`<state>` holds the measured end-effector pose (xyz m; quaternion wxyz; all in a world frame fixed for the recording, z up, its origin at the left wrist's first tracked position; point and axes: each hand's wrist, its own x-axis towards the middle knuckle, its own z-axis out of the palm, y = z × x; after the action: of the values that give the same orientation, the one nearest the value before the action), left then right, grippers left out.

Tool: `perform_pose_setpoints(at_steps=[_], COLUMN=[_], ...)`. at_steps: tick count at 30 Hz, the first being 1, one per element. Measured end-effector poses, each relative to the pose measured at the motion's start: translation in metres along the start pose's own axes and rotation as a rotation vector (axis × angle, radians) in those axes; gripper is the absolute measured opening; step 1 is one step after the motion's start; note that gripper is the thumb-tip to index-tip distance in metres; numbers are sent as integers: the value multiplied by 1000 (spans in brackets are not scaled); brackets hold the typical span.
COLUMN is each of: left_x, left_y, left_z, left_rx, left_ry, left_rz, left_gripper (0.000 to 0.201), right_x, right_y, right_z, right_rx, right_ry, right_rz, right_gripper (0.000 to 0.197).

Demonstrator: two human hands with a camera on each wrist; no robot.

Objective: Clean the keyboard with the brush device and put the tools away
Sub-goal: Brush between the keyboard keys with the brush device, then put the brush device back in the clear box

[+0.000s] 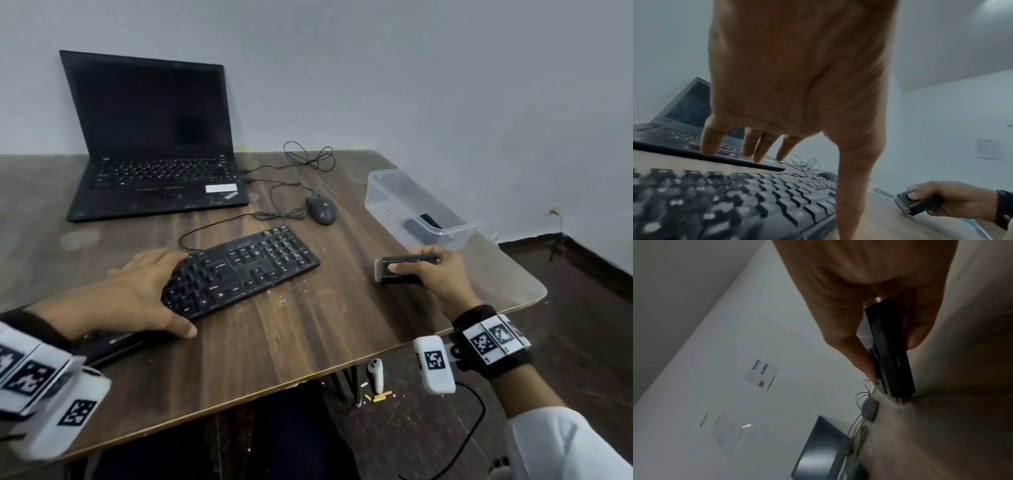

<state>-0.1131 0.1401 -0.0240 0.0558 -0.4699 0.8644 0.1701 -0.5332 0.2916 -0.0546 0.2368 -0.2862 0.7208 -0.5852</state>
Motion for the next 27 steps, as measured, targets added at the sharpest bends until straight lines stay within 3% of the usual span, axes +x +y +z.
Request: perform_pose_setpoints(at_steps=[7,11,15,20,23,27], left_x=[42,55,64,67,68,66], left_y=[10,6,4,4,1,0], left_z=[-16,-11,-7,-4,-1,-2], left_rx=[34,-6,32,44,50,15], left_ry=[-159,-190,-182,-170,-156,-144], left_rz=[-72,-74,-99,-106,-76,-37], left_gripper=[183,173,179,187,181,168], right_x=[10,13,17,31,37,30], right_y=[0,6,0,-47,-52,-23], right_z=[-27,-35,-40,-56,-58,-48], right_rx=[-2,-123,-38,9,-153,-345], right_ry=[-27,-118,-68,19,-59,-203], right_rz=[70,112,105,-40,-1,70], right_gripper=[35,33,28,27,27,21])
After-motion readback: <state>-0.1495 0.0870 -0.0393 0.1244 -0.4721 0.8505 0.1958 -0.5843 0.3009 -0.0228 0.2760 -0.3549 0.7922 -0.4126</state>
